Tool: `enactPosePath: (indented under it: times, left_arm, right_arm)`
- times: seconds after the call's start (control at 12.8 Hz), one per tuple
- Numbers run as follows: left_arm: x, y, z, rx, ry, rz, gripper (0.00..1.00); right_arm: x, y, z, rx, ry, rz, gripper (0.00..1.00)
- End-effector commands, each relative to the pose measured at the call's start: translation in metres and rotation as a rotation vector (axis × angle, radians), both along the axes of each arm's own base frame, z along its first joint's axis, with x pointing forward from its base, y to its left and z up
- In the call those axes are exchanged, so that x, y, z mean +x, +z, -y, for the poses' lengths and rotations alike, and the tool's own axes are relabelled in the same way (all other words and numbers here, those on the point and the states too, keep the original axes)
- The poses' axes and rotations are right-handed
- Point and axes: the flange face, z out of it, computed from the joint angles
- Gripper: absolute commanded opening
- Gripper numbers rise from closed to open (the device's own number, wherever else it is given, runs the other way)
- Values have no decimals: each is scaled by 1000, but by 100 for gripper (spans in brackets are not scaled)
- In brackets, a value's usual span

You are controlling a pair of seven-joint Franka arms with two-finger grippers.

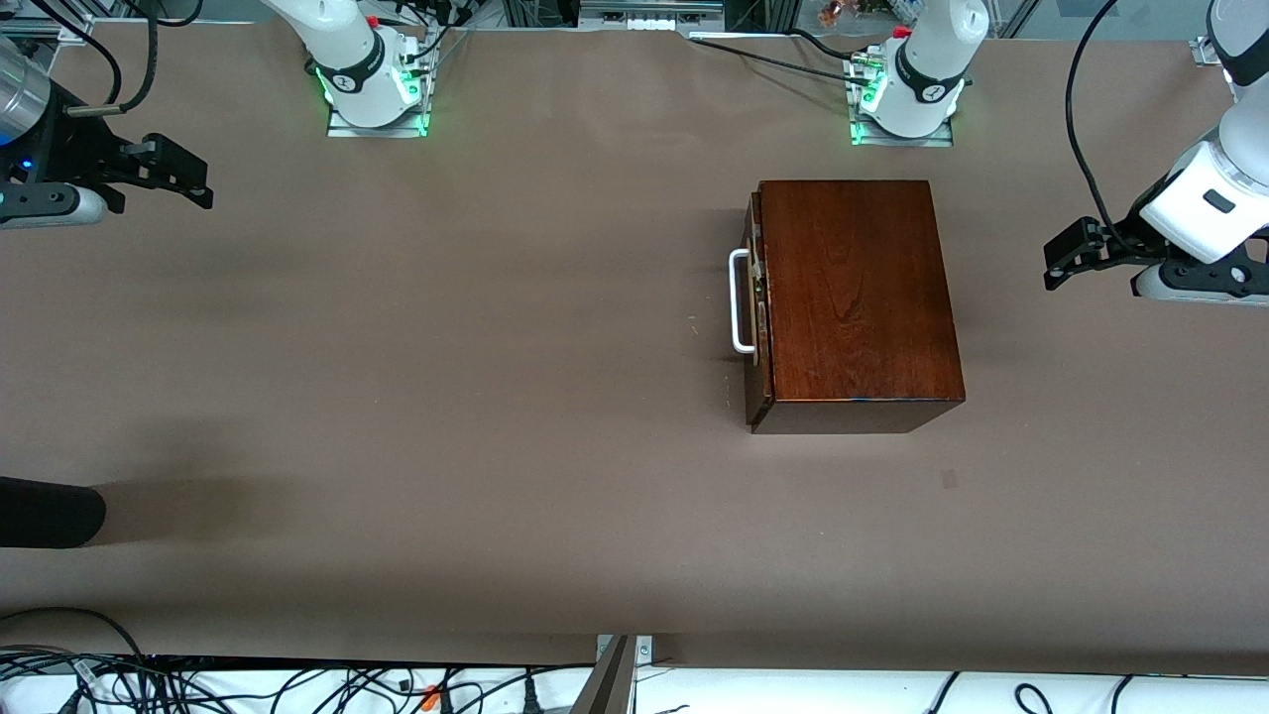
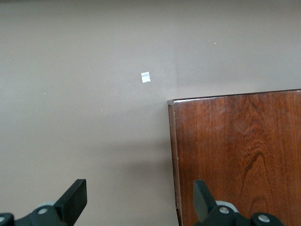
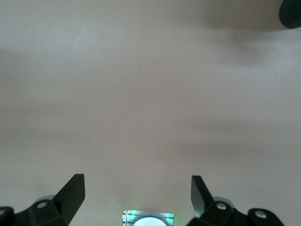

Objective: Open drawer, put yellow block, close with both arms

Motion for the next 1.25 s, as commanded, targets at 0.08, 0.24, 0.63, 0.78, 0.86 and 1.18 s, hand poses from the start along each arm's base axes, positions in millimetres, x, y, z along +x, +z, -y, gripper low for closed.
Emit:
enactPosePath:
  times: [0.08,0.24,0.63,0.78,0.86,1.18]
  left_arm:
    - [-8,0,-8,-16,28,-10,100]
    - [-6,-3,-27,-15,63,-18,100]
    - [-7,-1,-32,-10,69,-27,100]
    - [-7,0,-32,-7,67,-25,100]
    - [-7,0,-32,-6,66,-25,100]
    - [-8,-1,-32,-6,66,-33,100]
  right_arm:
    - [-7,10,3,20,12,-3,100]
    - [-9,11,2,20,13,-9,100]
    - [-16,18,3,21,14,-11,100]
    - [-16,17,3,20,14,-15,100]
    - [-17,17,3,20,14,-17,100]
    - [-19,21,2,21,17,-9,100]
